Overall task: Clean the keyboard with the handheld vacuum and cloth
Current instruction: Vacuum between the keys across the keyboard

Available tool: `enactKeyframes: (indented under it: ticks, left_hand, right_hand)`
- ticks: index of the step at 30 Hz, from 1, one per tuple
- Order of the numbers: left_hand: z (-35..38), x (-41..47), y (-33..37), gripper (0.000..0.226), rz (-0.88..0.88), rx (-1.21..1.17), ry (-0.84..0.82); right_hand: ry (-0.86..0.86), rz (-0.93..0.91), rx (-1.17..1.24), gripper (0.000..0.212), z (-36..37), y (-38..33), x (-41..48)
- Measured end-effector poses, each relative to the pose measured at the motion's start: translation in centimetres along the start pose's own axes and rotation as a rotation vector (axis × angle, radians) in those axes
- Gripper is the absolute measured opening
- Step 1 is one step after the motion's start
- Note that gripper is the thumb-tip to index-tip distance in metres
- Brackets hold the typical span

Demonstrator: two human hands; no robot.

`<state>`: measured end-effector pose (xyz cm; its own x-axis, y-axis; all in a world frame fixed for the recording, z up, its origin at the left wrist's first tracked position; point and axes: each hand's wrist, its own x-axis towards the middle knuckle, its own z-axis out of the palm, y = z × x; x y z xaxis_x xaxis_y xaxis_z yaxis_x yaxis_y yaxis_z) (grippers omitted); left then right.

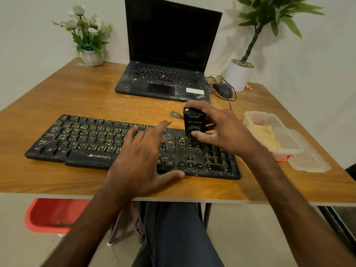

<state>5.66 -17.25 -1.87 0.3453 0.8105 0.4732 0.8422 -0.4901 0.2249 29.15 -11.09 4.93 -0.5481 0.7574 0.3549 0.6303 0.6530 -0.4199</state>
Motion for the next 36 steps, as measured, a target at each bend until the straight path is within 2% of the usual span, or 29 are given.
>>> enactKeyframes:
  ticks: [5,10,14,20,25,31,36]
  left_hand:
    - [0.0,-0.1,0.0,0.118,0.002,-0.004,0.001]
    - [-0.1,-0.2,0.0,0.119,0.009,-0.017,-0.002]
    - [0.1,-0.2,0.0,0.119,0.005,-0.005,0.003]
    - [0.0,-0.1,0.0,0.119,0.012,-0.016,0.000]
    - [-0.1,-0.1,0.1,0.118,0.001,-0.014,0.010]
    - [-0.2,-0.1,0.1,0.117,0.013,-0.026,0.013]
    - [-0.1,-0.2,0.1,0.119,0.011,-0.009,0.025]
  right_hand:
    - [-0.151,0.004,0.065,0.069,-1.6,-0.4,0.5]
    - [-0.073,0.015,0.026,0.069,-1.0,0.0,0.8]
    - [-0.163,0.045,0.337,0.070,-1.2,-0.7,-0.6]
    - [0.030,0.025,0.082,0.070,0.3,0.1,0.8]
    - [-0.096,0.038,0.392,0.069,-0.2,-0.5,-0.3]
    - [0.050,0.009,0.083,0.071,0.6,-0.3,0.6]
    - [-0.089,0.000,0.263,0.068,-0.5,-0.7,0.4]
